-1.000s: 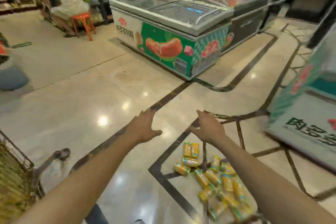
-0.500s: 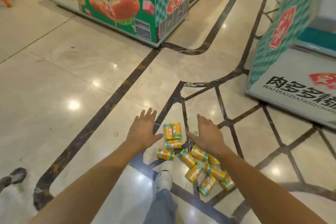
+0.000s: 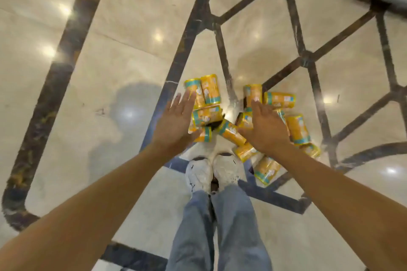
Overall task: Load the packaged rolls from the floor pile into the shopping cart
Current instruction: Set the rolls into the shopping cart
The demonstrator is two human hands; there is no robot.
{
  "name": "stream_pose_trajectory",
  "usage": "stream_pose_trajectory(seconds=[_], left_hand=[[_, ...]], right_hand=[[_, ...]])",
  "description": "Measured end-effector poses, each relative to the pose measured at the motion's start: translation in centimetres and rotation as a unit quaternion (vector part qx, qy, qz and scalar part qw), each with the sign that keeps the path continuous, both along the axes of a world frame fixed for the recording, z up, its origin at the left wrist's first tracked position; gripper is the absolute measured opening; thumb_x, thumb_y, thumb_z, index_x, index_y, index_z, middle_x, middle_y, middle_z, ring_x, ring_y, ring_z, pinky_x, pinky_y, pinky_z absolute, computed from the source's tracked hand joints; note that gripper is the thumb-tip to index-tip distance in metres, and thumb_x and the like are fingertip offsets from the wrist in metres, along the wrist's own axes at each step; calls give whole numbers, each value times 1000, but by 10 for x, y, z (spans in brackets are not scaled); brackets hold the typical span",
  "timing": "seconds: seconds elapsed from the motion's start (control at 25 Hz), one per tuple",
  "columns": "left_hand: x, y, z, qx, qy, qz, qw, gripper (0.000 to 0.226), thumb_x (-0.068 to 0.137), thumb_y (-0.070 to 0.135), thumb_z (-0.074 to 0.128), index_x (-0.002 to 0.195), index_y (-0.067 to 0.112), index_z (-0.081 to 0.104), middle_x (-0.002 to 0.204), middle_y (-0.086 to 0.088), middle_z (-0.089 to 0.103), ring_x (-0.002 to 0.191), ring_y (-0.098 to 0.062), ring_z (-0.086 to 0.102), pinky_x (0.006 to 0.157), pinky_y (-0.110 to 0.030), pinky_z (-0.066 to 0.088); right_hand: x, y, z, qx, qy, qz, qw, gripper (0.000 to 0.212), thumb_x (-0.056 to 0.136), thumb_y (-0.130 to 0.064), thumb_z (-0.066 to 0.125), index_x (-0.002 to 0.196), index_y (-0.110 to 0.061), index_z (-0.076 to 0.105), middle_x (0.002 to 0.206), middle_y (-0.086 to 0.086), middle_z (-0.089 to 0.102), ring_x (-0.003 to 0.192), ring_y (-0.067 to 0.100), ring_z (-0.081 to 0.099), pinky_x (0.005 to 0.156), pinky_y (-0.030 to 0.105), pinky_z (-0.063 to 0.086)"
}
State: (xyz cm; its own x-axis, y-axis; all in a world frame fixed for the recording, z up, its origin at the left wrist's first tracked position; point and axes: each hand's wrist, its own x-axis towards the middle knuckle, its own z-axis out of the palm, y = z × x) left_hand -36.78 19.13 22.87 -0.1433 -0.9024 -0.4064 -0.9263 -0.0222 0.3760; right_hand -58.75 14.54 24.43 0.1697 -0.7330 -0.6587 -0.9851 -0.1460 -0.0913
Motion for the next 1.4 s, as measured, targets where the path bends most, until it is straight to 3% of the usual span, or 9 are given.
stream_pose_trajectory(seconds=[0.16,0.32,0.48,0.6,0.72,0.88,0.96,1.16,1.4], left_hand=[[-8,30,-132,52,-1,-40,998,92,80,34,73,147,0,21,153,-20,25,140,-40,27,111,-51,25],[-18,50,-227,101,-2,-62,993,89,91,42,56,151,11,-1,159,-8,3,147,-27,4,118,-38,5],[-22,61,-299,127,-46,-152,979,85,92,41,54,152,12,0,160,-5,1,147,-25,3,118,-40,5],[-23,64,-327,31,-70,-201,977,85,76,22,78,145,4,33,149,-15,36,135,-34,38,107,-50,33],[-22,63,-346,-65,-68,-184,978,77,56,10,91,125,0,58,124,-17,62,107,-35,64,83,-52,52],[-29,55,-330,-56,-39,-168,983,79,47,8,93,119,-3,62,115,-21,66,99,-38,66,74,-51,55],[-33,52,-312,-33,-14,-154,987,81,49,8,92,121,-5,59,116,-23,64,99,-42,65,76,-53,54],[-47,10,-212,5,-21,27,999,71,80,33,73,140,14,41,128,-11,59,101,-37,62,76,-41,49],[-41,-63,-31,-28,1,202,979,70,75,43,71,136,24,43,107,-8,67,101,-36,60,79,-38,45]], right_hand=[[-9,24,-128,63,19,-20,998,83,94,-51,47,152,-8,5,159,11,12,146,29,13,115,42,20],[-10,45,-235,60,-2,-17,998,82,93,-44,53,151,-5,9,158,12,13,147,28,7,118,42,13],[-9,60,-312,43,-16,13,999,89,92,-37,58,152,-6,0,160,12,0,148,27,1,119,41,8],[-10,69,-348,-59,-21,29,998,85,79,-12,72,147,2,23,150,24,30,138,39,32,112,45,28],[-9,73,-364,-160,-21,19,987,81,54,2,84,127,7,52,118,26,61,104,41,62,88,47,51],[-9,66,-354,-132,-34,19,990,89,38,-4,94,118,7,58,104,23,66,88,37,67,75,41,57],[-5,63,-333,-116,-25,-2,993,85,41,-9,94,117,6,60,102,21,67,84,35,69,69,37,57],[10,30,-231,-71,-74,-153,983,85,87,-33,67,149,-4,17,145,14,37,128,31,45,94,38,42],[27,-41,-56,-163,-151,-226,948,86,88,-34,63,151,-7,11,151,11,31,130,32,42,93,41,40]])
